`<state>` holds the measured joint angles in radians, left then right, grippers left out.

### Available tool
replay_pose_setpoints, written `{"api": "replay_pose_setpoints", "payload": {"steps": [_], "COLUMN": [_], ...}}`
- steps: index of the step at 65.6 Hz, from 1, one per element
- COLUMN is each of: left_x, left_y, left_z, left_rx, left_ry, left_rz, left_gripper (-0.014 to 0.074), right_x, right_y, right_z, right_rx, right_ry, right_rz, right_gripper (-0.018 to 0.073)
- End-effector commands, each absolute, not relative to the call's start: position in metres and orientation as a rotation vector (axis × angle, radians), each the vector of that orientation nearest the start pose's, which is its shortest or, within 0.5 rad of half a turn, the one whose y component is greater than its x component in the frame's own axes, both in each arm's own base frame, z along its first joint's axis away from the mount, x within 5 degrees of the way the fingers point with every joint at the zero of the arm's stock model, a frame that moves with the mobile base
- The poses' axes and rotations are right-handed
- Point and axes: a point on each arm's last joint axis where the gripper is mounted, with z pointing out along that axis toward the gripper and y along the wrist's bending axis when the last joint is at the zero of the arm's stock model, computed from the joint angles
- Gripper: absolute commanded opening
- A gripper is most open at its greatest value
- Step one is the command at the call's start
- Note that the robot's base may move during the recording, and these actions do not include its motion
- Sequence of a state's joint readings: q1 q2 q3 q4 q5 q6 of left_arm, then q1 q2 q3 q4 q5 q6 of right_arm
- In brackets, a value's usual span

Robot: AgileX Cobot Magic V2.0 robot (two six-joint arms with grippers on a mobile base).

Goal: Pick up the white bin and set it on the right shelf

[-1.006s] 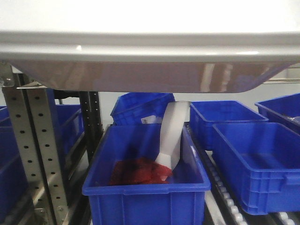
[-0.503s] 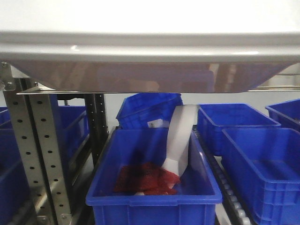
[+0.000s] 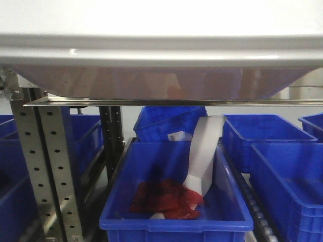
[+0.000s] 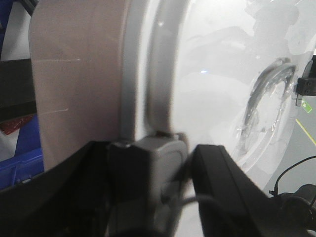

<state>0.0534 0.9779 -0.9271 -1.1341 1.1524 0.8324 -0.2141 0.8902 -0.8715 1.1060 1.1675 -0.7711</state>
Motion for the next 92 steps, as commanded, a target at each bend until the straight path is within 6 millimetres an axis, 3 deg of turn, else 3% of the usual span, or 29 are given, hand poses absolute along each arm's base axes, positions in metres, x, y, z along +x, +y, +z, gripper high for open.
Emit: {"api": "replay_pose_setpoints", "payload": {"steps": [1, 92], "left_x": [0.1530, 0.1547], "left_y": [-0.0769, -0.0767], "left_z": [0.3995, 0.4015], "left_rx": [0.592, 0.564], "left_ry": [1.880, 1.862], "left_rz": [-1.170, -1.174], "left_gripper": [0.0208, 0.0208], "right_x": [0.1383, 0.1398], "right_y": [0.0562, 0.0560], "right_z": [0.3914, 0.3937], "right_rx": [-0.439, -0.415], "right_ry": [1.935, 1.911], "right_rz": [1.108, 1.114], "right_gripper": [0.0340, 0.0340]}}
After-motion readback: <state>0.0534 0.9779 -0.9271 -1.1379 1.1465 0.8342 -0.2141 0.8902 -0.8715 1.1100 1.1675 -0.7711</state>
